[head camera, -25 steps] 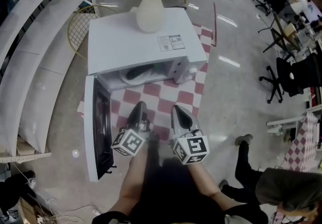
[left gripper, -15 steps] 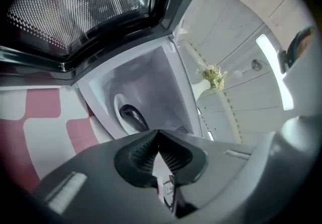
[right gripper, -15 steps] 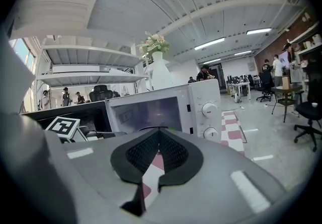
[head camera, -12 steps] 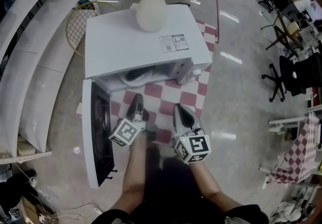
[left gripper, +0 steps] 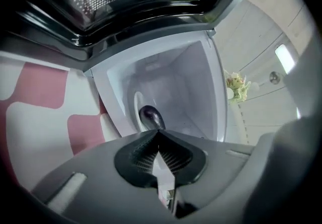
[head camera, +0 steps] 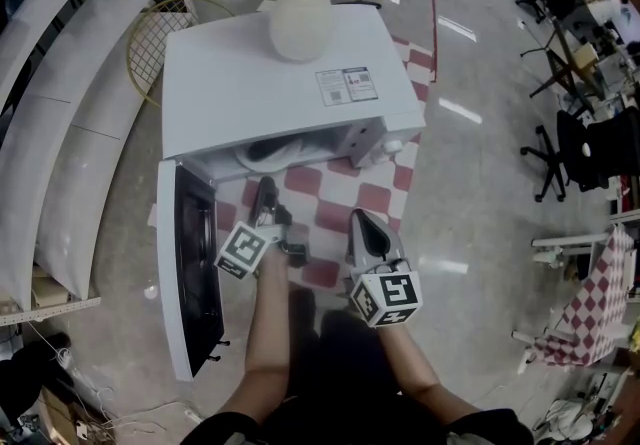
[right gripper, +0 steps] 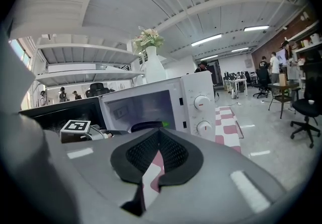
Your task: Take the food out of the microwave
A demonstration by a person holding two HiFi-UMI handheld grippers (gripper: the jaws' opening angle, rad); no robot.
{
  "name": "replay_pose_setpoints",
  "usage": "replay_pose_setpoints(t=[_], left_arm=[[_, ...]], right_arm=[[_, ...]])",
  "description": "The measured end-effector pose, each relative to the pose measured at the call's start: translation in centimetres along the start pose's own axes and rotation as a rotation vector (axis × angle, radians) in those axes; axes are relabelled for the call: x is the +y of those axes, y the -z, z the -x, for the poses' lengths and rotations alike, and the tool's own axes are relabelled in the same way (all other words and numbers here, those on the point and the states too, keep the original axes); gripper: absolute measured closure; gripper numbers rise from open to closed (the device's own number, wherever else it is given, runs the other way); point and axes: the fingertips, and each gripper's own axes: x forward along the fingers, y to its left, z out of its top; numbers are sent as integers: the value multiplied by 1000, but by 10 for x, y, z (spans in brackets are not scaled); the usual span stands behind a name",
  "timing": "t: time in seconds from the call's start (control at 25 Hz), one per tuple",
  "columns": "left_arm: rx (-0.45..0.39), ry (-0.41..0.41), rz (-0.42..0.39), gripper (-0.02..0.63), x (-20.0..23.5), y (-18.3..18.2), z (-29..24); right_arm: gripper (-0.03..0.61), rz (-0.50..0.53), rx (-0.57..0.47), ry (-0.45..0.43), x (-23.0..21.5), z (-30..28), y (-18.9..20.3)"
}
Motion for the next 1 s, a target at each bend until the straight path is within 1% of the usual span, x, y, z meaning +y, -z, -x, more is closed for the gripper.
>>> replay_pose_setpoints(t=[0.12,0.2,0.4,0.84,1.0], left_arm=[[-7,-2,22,604,5,-2,-4],[-12,2,42,570,6,-3,-8],[-12,-12,80,522,12,-4,-16],[-25,-30,190,524,25,0,-17],[-26,-29,200,523,25,-4,-23]], right_arm=[[578,-12,3,8,-5,-1,2],[578,-13,6,8,-6,-2,2],[578,-15,16,5,-9,-5,5],[578,-16,25,8,-14,-7,10],[578,-12,30,12,-15,-8,12]])
